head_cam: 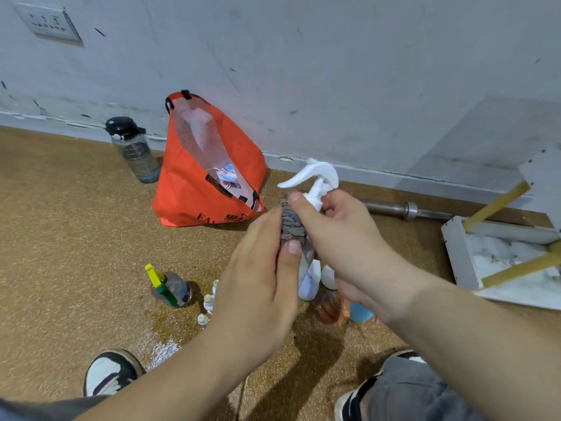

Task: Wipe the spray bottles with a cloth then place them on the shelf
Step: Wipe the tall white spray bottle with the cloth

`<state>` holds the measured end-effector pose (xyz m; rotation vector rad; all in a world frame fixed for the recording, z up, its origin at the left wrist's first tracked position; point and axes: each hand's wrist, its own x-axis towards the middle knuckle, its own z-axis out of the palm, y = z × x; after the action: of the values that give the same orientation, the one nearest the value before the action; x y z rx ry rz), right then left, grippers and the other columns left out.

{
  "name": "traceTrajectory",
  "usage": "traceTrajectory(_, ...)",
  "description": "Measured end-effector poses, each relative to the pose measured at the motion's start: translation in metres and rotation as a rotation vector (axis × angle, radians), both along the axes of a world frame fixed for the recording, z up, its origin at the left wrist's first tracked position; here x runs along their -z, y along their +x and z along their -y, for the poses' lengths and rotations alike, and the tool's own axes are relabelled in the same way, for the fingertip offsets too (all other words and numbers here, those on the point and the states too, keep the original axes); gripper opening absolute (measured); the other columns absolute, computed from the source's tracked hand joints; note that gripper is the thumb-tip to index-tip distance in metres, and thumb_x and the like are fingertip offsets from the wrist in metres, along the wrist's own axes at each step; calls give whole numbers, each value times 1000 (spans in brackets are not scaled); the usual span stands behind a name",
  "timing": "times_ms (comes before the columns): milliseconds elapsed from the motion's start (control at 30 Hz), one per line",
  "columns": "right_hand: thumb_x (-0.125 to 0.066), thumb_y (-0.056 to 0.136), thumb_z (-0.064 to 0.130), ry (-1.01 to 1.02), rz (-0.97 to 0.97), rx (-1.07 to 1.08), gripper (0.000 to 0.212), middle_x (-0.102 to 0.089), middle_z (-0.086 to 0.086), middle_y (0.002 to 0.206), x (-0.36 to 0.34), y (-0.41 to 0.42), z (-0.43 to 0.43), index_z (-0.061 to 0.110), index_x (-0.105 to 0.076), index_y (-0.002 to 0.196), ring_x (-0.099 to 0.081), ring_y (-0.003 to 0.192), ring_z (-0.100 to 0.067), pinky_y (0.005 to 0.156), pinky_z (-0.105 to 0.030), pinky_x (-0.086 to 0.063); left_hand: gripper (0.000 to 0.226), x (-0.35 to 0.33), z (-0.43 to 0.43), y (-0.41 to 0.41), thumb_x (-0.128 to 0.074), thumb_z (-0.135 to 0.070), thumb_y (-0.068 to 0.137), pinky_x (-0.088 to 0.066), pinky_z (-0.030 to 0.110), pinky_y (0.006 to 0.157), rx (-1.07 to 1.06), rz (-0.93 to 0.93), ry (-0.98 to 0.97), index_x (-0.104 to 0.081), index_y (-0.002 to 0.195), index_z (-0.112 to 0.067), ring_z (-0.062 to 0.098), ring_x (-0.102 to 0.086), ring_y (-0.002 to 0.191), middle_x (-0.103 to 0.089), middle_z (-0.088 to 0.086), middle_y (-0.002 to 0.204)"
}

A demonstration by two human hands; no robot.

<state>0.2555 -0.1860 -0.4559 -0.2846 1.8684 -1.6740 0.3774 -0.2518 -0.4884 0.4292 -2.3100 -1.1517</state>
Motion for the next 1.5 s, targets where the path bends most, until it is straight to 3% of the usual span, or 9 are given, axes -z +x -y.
traceTrajectory(100,-76,94,32,-11,-2,6,24,-76,-22,100,-6,-4,0,10,-69,102,-76,87,-34,83,-52,-61,29,3,18,3,-43,-32,110,-49,32,94,28,2,49,-57,134,-26,11,-61,112,-64,-11,118)
traceTrajectory(233,-75,93,37,-16,-49,103,22,-64,-7,81,-12,-25,-3,20,-65,87,-61,72,-20,67,-35,-50,30,12,22,12,-39,-47,108,-58,31,63,-80,220,575,-62,112,-28,24,-70,80,-69,11,101)
traceTrajectory(300,-76,92,40,-11,-23,125,25,-60,-5,83,-11,-30,-2,20,-62,86,-58,74,-19,68,-35,-48,28,15,12,15,-38,-48,108,-56,18,57,-99,266,744,-62,116,-37,7,-71,78,-72,5,104)
traceTrajectory(467,-78,84,47,-6,21,97,42,-67,-12,88,-3,-21,-2,9,-64,97,-63,77,-29,75,-47,-56,45,6,-4,4,-37,-38,110,-40,39,117,28,103,116,-44,154,-31,7,-43,145,-50,-12,152)
traceTrajectory(600,-79,87,42,-19,94,15,44,-75,-22,103,-5,-10,-3,6,-67,109,-75,95,-41,89,-57,-60,48,6,7,1,-46,-39,106,-38,35,118,-7,38,-44,-50,150,-17,11,-43,145,-49,-5,153)
traceTrajectory(800,-76,92,39,-10,38,180,30,-73,-19,113,-12,-24,-5,13,-68,104,-73,105,-34,95,-61,-57,25,9,22,9,-43,-56,105,-60,38,62,-148,262,725,-62,119,-49,25,-74,91,-74,-3,106)
traceTrajectory(967,-74,92,44,20,104,54,27,-77,0,92,-12,-30,-6,20,-71,103,-76,91,-19,92,-44,-61,17,9,13,6,-54,-50,104,-62,43,69,-275,197,1116,-70,109,-53,28,-77,83,-80,-5,96)
traceTrajectory(1133,-59,101,41,-8,2,-272,25,-73,8,84,-26,-35,-10,22,-75,99,-63,74,-8,73,-28,-48,37,15,28,5,-55,-51,102,-58,41,85,-267,272,1118,-70,118,-20,33,-74,105,-77,11,114)
traceTrajectory(1500,-62,98,52,-4,-166,-203,51,-64,-11,88,-19,-24,-5,2,-65,100,-59,80,-22,78,-42,-48,40,-1,24,-2,-47,-60,104,-42,23,47,-294,258,1157,-72,107,-28,18,-58,52,-68,4,76)
